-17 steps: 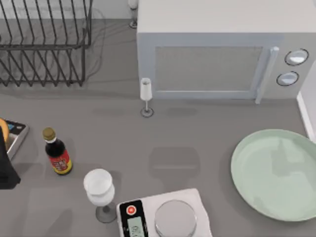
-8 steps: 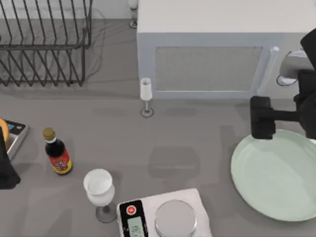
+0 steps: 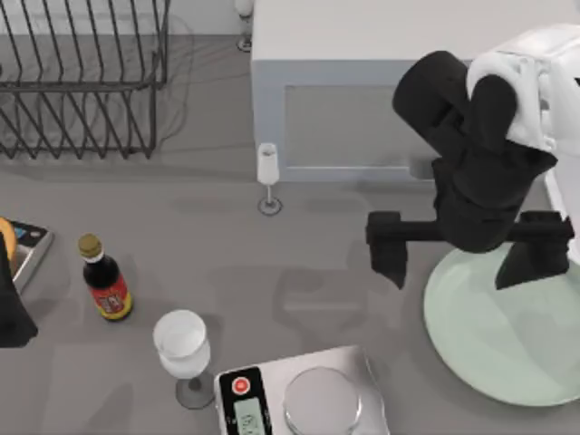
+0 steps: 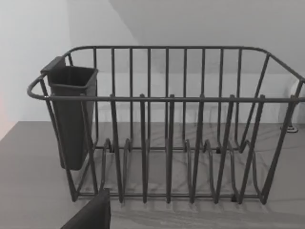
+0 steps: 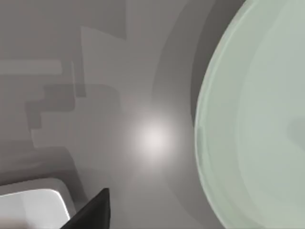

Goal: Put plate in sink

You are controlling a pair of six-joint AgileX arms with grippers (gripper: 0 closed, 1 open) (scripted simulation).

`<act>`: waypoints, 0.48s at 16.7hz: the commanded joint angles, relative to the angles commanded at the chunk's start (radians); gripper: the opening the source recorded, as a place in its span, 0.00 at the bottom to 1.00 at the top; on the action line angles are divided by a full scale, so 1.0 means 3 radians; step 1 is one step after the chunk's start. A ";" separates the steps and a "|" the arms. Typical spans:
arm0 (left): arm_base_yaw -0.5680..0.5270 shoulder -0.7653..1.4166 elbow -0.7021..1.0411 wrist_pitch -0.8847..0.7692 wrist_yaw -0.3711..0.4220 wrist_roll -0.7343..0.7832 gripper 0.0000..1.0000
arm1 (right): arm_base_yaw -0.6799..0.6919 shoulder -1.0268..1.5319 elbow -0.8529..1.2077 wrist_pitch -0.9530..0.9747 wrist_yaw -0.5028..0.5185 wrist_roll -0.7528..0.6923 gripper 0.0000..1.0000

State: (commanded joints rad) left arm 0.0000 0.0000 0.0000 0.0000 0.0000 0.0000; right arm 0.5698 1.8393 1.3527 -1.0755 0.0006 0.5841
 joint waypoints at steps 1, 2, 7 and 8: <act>0.0000 0.0000 0.0000 0.0000 0.0000 0.0000 1.00 | 0.0011 0.0033 0.0025 -0.0021 0.0000 0.0011 1.00; 0.0000 0.0000 0.0000 0.0000 0.0000 0.0000 1.00 | 0.0011 0.0034 0.0025 -0.0021 0.0000 0.0011 1.00; 0.0000 0.0000 0.0000 0.0000 0.0000 0.0000 1.00 | -0.0004 0.0052 -0.0022 0.0042 -0.0001 0.0008 1.00; 0.0000 0.0000 0.0000 0.0000 0.0000 0.0000 1.00 | -0.0002 0.0088 -0.0070 0.0119 -0.0001 0.0009 1.00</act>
State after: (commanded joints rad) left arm 0.0000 0.0000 0.0000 0.0000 0.0000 0.0000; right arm 0.5692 1.8658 1.3318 -1.0398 0.0003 0.5867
